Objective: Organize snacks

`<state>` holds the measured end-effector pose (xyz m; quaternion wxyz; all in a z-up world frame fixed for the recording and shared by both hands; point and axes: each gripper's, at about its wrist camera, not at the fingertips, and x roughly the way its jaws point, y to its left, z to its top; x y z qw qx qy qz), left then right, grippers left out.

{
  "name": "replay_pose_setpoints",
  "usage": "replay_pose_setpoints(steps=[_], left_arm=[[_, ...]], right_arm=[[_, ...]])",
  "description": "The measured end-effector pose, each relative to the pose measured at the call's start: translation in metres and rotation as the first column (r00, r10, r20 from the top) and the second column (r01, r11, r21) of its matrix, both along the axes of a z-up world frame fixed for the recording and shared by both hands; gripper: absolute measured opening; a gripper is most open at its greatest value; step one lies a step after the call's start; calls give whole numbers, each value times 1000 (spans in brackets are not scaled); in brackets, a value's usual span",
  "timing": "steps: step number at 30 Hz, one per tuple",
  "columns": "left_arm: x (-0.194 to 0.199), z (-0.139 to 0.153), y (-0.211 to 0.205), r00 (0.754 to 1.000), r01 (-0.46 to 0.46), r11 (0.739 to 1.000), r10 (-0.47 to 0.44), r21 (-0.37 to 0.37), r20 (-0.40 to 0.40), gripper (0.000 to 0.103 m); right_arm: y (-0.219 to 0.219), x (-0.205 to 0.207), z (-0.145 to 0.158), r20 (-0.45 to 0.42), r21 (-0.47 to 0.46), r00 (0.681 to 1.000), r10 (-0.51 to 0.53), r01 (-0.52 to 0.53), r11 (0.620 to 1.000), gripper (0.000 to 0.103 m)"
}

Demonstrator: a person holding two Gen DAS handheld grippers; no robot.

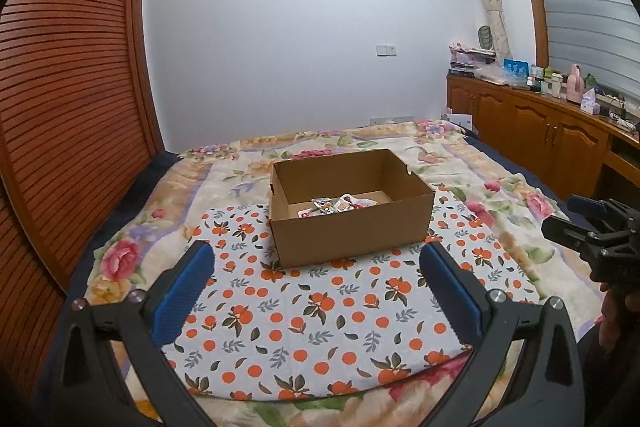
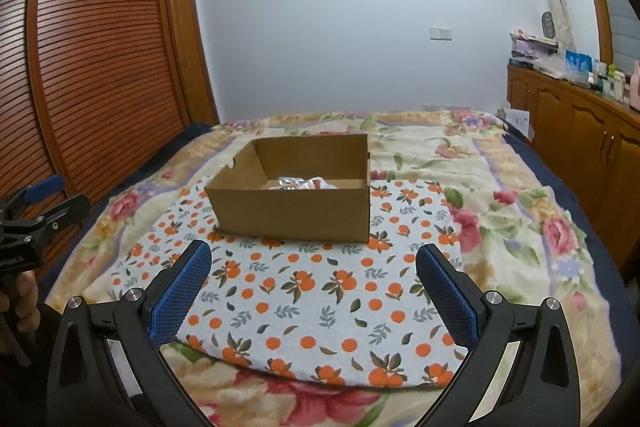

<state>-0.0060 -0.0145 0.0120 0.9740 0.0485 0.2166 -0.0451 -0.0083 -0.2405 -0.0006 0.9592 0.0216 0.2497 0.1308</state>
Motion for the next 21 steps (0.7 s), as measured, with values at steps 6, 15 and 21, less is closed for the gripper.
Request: replay_pose_setpoints(steps=[6, 15, 21], left_arm=[[3, -10, 1, 1000, -15, 1000, 15, 8, -3, 103], [5, -21, -1, 1000, -16, 1000, 16, 22, -5, 103], [5, -22, 1, 1000, -25, 1000, 25, 14, -6, 103]], right_arm=[[-4, -1, -13, 8, -12, 1000, -13, 13, 1000, 103], [-8, 6, -29, -23, -18, 999, -41, 40, 999, 103], [-11, 6, -30, -27, -14, 998, -51, 51, 999, 103]])
